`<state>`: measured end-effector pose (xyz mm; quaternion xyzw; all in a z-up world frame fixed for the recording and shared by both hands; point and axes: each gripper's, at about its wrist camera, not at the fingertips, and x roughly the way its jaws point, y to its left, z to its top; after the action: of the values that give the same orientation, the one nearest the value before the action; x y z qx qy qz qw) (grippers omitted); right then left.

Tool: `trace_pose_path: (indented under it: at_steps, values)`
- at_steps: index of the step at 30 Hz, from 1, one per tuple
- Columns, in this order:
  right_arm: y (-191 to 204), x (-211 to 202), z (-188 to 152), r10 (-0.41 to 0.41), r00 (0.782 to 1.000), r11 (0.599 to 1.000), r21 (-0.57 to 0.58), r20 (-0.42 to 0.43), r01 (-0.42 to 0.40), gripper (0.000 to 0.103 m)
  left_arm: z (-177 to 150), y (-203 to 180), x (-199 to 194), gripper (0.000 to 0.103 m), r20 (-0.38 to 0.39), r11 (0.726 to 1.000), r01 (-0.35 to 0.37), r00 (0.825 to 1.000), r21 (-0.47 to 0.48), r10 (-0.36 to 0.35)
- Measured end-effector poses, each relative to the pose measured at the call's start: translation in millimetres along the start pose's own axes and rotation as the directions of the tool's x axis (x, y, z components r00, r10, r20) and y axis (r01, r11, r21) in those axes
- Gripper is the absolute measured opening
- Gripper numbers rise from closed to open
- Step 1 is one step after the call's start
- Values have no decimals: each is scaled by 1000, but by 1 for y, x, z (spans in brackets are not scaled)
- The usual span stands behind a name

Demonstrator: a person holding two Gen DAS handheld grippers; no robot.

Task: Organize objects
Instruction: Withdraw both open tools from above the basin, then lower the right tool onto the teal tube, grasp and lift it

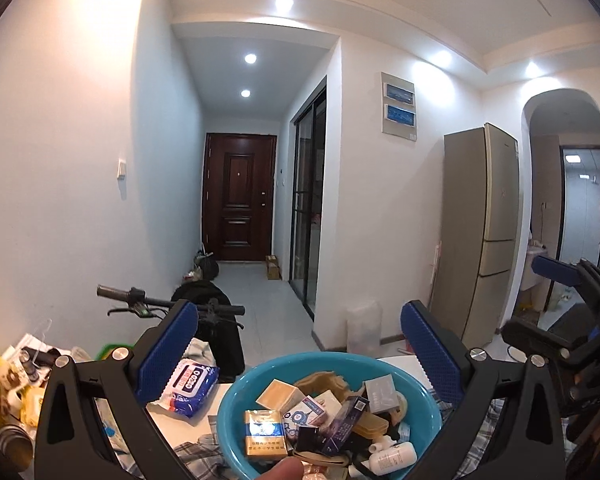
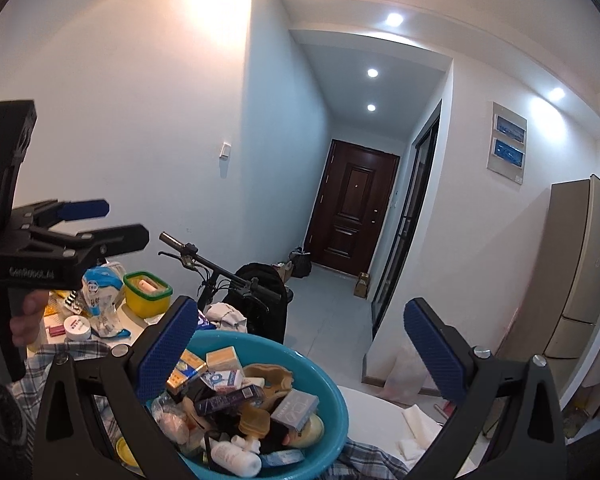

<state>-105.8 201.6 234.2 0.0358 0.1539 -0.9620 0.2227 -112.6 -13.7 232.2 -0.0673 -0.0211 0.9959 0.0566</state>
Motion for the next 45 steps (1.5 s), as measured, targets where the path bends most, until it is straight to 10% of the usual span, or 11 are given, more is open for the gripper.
trace_pose_path:
  at_steps: [11,17,26,30,45]
  values:
    - [-43,25,-102,6,991,996,86,-133,5,103,1,-10,4,103,-20,1000,-9,1000,7,9]
    - [-51,55,-150,22,952,994,105,-306,11,100,-2,-6,12,103,-36,1000,-15,999,-13,15]
    - [-51,106,-222,113,842,991,123,-528,-56,42,-5,-10,19,103,-60,1000,-26,998,7,26]
    - [-44,129,-249,186,783,982,143,-593,-125,34,-6,-12,20,103,-64,1000,-17,998,12,18]
    - [-37,149,-272,266,726,963,203,-634,-177,31,-9,-17,26,103,-84,1000,3,996,7,-3]
